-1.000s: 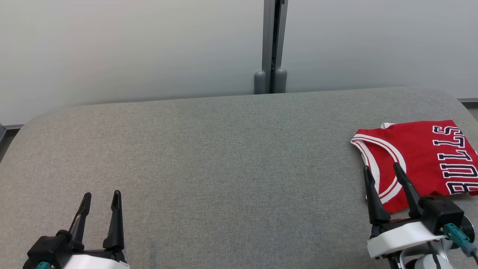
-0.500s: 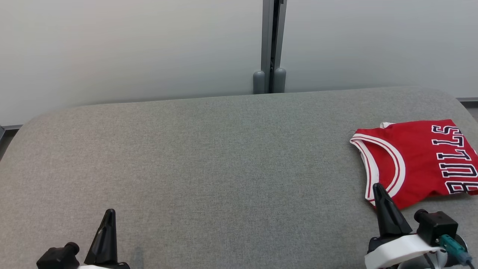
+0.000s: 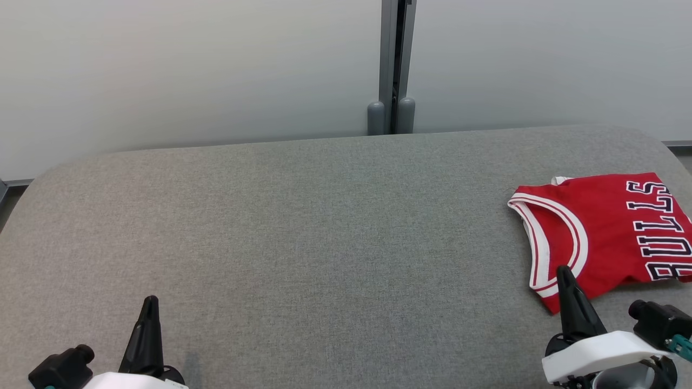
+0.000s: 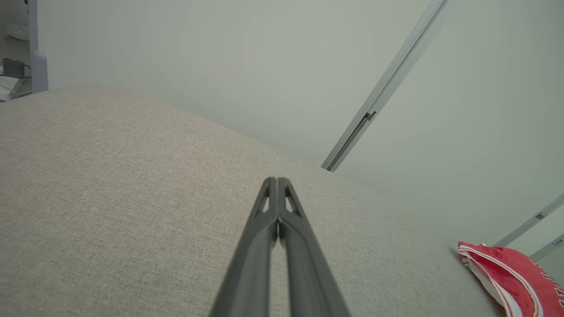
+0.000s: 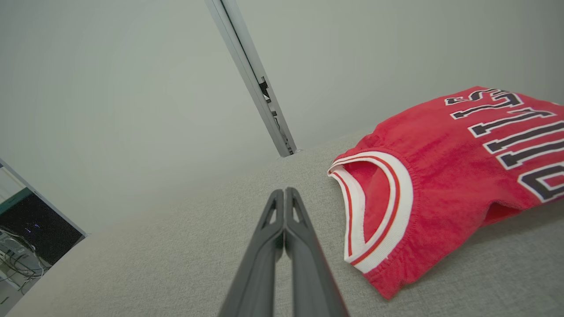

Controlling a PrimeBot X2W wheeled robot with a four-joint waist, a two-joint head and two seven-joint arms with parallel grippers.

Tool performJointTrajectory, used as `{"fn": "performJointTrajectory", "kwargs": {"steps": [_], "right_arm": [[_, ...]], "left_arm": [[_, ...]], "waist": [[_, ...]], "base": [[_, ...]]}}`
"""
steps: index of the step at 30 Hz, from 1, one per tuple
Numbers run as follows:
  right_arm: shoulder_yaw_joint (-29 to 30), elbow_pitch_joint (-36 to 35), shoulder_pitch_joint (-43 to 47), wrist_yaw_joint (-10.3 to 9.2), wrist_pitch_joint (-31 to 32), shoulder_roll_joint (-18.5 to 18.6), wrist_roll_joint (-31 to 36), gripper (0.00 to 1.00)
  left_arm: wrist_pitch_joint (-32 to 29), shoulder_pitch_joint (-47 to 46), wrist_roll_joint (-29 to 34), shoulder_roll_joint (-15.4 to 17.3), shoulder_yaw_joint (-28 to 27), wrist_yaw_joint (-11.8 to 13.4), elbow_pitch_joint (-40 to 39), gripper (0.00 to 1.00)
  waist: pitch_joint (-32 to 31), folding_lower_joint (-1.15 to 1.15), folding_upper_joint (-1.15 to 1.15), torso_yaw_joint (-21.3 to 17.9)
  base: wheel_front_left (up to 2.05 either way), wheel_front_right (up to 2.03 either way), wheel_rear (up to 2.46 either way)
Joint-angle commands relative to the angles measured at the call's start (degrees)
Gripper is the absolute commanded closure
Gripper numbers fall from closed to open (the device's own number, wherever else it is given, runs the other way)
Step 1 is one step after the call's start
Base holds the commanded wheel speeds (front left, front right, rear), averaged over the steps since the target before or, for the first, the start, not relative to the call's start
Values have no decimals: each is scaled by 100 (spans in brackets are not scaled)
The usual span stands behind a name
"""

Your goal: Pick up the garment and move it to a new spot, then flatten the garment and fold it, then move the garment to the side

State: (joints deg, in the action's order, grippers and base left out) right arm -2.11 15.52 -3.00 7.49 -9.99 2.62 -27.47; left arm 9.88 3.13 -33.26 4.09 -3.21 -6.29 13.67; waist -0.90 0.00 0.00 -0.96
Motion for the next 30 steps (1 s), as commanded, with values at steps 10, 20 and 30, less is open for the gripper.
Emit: {"fn": "performJointTrajectory", "kwargs": {"steps": [10, 20, 30], "right_arm": [[149, -119, -188, 0, 244, 42, -974, 100], [262, -130, -218, 0, 456, 42, -1798, 100], [358, -138, -237, 0, 649, 43, -2542, 100]], "left_arm": [[-232, -282, -892, 10, -79, -39, -74, 100], [-442, -390, -1643, -5, -119, -54, -61, 100], [-634, -494, -2321, -21, -154, -69, -48, 100]], "waist": [[10, 0, 0, 9], [19, 0, 0, 18], [29, 0, 0, 26]], "base": [[0, 0, 0], [0, 0, 0], [0, 0, 0]]}}
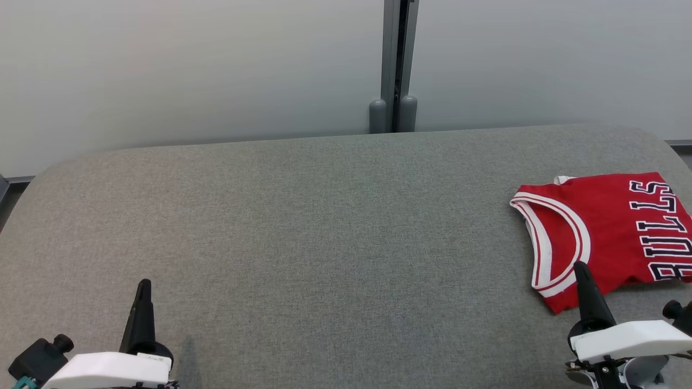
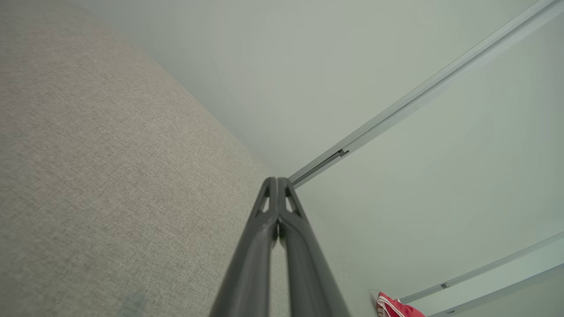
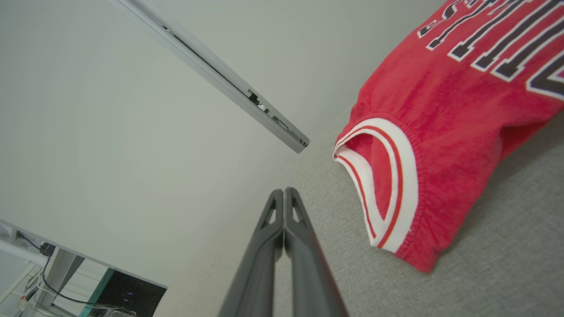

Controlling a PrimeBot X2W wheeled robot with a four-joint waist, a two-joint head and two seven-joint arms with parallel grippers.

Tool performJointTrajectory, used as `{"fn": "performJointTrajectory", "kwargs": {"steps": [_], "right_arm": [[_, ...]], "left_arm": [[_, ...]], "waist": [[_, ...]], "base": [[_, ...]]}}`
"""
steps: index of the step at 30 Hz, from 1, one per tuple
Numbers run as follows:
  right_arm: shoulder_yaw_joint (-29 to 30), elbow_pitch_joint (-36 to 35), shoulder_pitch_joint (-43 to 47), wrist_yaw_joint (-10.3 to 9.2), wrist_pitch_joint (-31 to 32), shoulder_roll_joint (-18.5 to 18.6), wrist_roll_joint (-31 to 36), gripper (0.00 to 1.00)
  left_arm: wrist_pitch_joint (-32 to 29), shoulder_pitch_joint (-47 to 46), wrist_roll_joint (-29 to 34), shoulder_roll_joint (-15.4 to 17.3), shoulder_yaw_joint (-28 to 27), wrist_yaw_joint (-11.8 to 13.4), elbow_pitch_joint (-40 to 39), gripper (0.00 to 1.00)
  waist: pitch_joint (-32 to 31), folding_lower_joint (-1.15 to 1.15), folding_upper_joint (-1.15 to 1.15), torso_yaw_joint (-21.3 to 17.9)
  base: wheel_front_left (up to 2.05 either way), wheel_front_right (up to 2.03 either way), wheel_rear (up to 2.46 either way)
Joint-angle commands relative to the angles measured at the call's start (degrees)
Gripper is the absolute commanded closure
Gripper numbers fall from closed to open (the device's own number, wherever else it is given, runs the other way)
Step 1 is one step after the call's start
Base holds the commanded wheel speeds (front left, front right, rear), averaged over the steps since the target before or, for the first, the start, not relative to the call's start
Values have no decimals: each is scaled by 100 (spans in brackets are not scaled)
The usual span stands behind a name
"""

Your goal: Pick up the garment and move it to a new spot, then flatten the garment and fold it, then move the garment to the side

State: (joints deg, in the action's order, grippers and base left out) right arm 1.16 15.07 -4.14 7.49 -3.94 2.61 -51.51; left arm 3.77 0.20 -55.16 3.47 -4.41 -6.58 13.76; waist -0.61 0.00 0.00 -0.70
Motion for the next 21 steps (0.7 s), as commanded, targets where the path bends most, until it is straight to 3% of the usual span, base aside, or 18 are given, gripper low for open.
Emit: {"fn": "performJointTrajectory", "kwargs": {"steps": [1, 21], "right_arm": [[39, -94, -126, 0, 59, 44, -209, 100], [201, -104, -170, 1, 375, 46, -1423, 100]], "left_arm": [[-42, -204, -192, 40, -38, -42, -55, 100], [-360, -366, -1295, 13, -102, -61, -30, 100]], "waist": [[2, 0, 0, 2], [21, 0, 0, 19]], "base": [[0, 0, 0], [0, 0, 0]]}}
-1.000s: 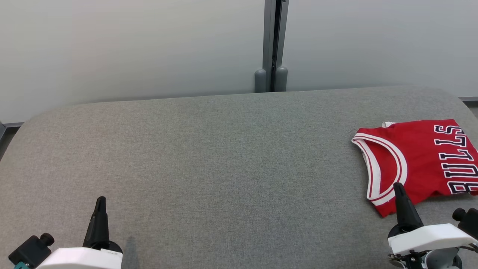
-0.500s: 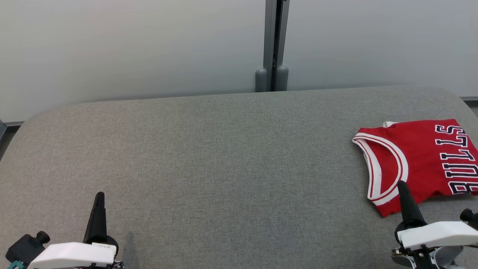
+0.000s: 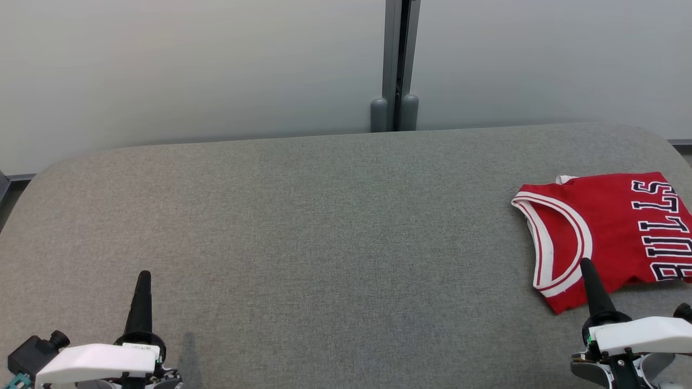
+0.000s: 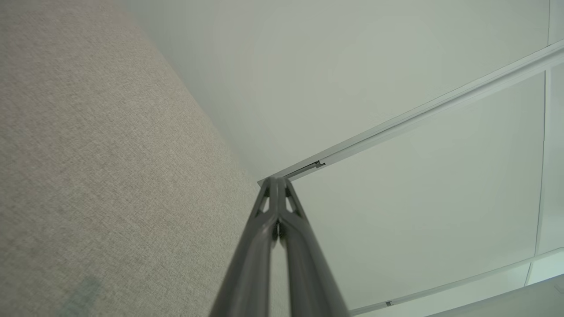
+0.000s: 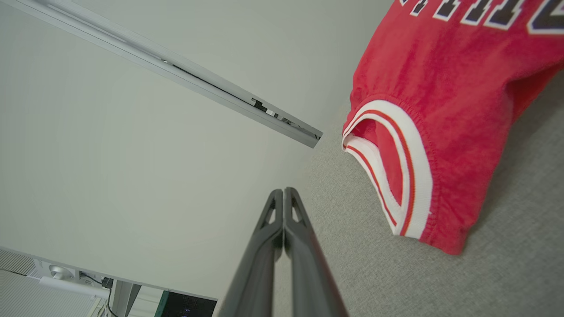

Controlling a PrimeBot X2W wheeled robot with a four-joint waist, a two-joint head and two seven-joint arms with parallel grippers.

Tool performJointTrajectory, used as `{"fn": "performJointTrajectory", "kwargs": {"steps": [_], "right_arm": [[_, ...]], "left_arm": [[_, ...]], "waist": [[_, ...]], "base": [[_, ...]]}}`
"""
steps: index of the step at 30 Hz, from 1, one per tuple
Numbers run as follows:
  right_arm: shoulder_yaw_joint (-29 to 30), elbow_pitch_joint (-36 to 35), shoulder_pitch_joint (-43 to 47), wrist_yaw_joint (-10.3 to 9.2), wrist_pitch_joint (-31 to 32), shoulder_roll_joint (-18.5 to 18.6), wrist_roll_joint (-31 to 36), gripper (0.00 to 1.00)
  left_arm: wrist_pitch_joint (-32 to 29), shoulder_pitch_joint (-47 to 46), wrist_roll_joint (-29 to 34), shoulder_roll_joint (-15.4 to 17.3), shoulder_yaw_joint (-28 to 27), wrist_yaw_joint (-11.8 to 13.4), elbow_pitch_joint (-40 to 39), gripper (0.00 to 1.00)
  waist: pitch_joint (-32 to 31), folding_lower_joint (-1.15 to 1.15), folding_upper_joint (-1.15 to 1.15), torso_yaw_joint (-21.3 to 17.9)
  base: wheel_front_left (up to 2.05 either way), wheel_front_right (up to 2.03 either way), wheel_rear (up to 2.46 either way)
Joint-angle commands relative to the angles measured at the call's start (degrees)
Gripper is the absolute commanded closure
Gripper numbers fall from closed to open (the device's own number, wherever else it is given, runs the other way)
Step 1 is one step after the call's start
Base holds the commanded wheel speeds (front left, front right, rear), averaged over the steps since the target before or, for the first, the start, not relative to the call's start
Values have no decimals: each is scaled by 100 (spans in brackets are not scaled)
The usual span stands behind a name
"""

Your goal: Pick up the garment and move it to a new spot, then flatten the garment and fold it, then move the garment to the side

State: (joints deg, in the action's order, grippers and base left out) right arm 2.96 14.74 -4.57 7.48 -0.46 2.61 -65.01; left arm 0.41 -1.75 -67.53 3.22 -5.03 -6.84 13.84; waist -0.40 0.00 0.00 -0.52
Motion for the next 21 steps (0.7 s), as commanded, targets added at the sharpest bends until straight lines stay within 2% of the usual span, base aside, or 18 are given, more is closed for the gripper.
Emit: {"fn": "performJointTrajectory", "kwargs": {"steps": [1, 21], "right_arm": [[29, -72, -128, 2, 45, 46, -132, 100], [176, -75, -150, 2, 333, 46, -1248, 100]], "left_arm": [[-35, -181, -112, 36, -43, -36, -37, 100], [-327, -307, -1127, 9, -96, -57, -13, 100]], "waist": [[1, 0, 0, 1], [22, 0, 0, 20]], "base": [[0, 0, 0], [0, 0, 0]]}}
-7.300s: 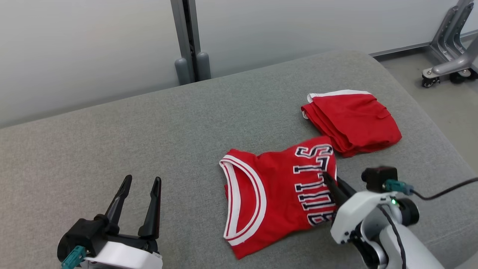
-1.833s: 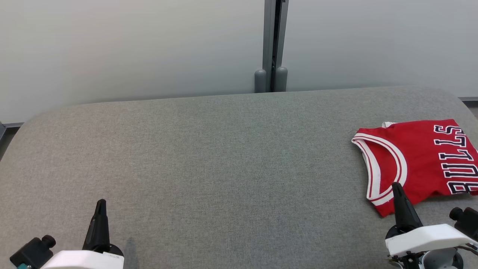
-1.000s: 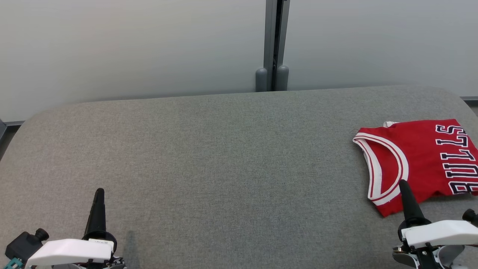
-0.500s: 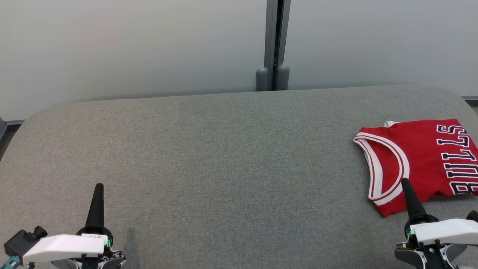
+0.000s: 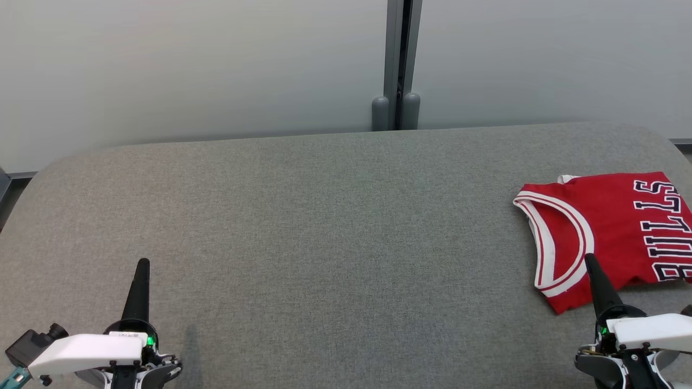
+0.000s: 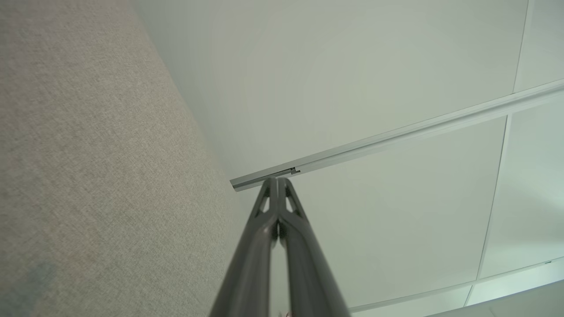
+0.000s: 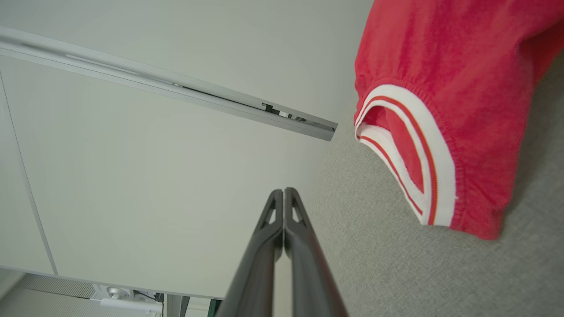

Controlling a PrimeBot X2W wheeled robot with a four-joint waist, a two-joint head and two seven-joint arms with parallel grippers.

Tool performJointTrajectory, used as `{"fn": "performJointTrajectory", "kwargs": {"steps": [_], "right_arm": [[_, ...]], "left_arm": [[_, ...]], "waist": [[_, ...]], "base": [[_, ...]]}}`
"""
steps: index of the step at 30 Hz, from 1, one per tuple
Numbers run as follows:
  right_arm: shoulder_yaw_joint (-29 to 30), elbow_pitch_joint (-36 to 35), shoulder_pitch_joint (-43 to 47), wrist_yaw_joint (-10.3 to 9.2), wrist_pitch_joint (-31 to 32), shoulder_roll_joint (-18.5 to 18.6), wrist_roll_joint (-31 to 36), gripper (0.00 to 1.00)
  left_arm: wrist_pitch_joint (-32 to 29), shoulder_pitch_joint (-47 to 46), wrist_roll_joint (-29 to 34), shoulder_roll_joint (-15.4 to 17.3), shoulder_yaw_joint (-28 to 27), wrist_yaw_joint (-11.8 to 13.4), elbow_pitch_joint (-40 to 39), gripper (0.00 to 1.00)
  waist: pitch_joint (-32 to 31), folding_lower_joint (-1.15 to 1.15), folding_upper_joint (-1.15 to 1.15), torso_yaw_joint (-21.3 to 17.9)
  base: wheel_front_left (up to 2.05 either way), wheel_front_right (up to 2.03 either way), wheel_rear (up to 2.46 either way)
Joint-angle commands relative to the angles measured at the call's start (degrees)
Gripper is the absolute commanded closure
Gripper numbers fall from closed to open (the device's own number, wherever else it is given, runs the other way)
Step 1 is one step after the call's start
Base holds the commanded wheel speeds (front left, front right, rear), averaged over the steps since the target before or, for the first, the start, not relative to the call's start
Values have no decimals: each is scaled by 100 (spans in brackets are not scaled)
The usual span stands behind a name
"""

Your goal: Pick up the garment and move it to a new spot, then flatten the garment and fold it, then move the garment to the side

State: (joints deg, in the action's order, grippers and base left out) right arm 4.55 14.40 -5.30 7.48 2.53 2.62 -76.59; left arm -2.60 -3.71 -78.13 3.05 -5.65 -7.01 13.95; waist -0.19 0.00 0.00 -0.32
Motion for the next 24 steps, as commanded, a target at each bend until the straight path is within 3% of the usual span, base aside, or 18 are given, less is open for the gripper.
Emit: {"fn": "performJointTrajectory", "kwargs": {"steps": [1, 24], "right_arm": [[22, -41, -78, 2, 49, 45, -136, 100], [158, -43, -111, 2, 302, 46, -1105, 100]], "left_arm": [[-30, -116, -109, 25, -35, -39, -23, 100], [-281, -247, -1003, 0, -80, -56, 2, 100]], "waist": [[1, 0, 0, 1], [23, 0, 0, 21]], "base": [[0, 0, 0], [0, 0, 0]]}}
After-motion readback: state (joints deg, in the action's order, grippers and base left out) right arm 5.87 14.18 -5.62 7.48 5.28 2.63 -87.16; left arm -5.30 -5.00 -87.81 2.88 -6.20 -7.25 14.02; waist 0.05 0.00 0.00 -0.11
